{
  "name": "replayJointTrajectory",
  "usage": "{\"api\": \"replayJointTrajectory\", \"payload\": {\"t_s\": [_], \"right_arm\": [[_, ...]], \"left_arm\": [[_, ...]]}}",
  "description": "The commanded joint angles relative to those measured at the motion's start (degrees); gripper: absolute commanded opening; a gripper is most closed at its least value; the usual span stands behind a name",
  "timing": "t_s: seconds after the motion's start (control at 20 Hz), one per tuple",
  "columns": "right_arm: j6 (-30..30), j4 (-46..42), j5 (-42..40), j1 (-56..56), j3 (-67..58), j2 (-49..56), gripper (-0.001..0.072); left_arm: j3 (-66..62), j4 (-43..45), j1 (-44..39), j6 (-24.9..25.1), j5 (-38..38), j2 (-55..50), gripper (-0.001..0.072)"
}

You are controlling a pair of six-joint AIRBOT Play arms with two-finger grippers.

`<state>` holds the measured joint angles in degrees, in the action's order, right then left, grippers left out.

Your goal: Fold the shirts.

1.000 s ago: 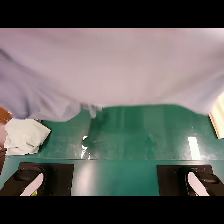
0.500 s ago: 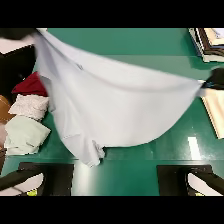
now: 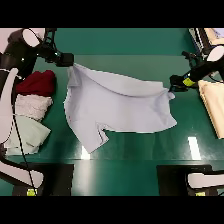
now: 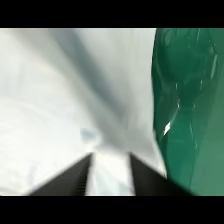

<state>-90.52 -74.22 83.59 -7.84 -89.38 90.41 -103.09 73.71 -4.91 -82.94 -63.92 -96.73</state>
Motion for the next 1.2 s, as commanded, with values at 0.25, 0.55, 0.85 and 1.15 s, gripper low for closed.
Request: {"api": "replayJointTrajectory", "payload": {"t_s": [0.25,0.55,0.85,1.15], "right_arm": [[8.2,13.2,0.9,5.4,0.8,-1.5,0.0412],[10.3,13.3,-0.4,11.7,22.9,-18.2,0.0409],[10.3,13.3,-3.1,14.1,31.6,-27.3,0.0409],[10.3,13.2,-3.1,14.1,32.3,-30.8,0.0408]], "left_arm": [[-1.0,-0.7,8.0,-1.8,-18.4,2.8,0.057],[33.4,-1.0,9.5,-1.7,-10.6,21.9,0.057],[61.2,-9.2,9.5,-1.5,-2.3,31.6,0.057],[68.8,-18.0,9.5,-0.6,7.3,31.5,0.0569]]}}
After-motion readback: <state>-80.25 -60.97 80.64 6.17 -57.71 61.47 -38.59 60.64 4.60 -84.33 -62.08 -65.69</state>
